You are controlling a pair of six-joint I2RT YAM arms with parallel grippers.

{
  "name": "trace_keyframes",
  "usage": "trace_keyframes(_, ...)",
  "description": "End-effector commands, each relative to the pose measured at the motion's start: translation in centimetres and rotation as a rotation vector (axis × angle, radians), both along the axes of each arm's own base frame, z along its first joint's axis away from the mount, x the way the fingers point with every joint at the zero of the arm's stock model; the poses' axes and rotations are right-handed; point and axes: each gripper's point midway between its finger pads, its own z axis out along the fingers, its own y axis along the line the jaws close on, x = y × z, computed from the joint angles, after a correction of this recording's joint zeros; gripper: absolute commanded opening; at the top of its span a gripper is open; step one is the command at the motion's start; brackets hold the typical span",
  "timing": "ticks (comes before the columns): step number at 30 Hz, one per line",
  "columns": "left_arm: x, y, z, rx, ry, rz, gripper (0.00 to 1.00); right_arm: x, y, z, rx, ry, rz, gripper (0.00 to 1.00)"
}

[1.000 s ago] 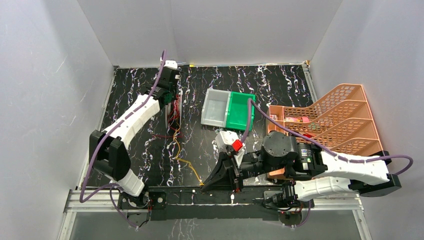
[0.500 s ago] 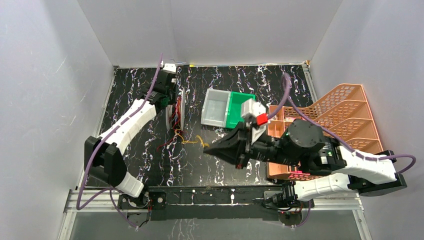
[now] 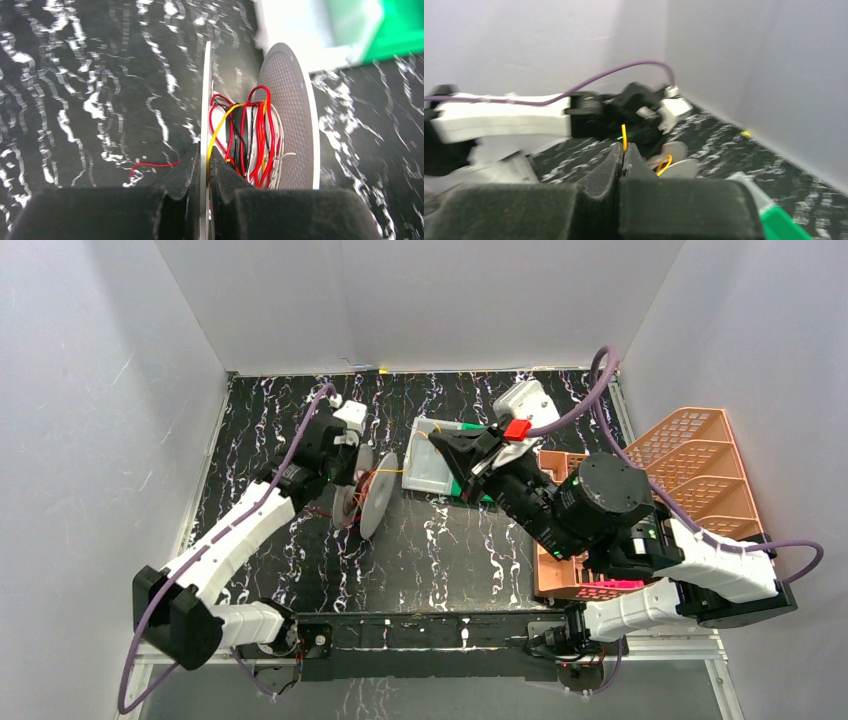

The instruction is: Wrap the cables

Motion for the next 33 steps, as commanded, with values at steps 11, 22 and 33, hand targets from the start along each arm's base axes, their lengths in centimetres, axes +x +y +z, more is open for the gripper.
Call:
trace_keyframes(11,-11.5,-5.4,3.8,-0.258,-0.023,-0.478,0.00,4.8,-8.3,3.9,0.010,-0.147,-0.460,0.00)
trace_keyframes(22,-17.3,-6.1,10.5,-0.466,-0.118,-0.669,0.00,7.7,-8.9,-1.8,-0.071,-0.102,-0.534,0.00)
trace_keyframes(33,-19.3,-4.8,13.0,-0.488,-0.169,-0.685,0.00,15.7,-11.1,-13.3,-0.100,0.178,-0.609,0.00)
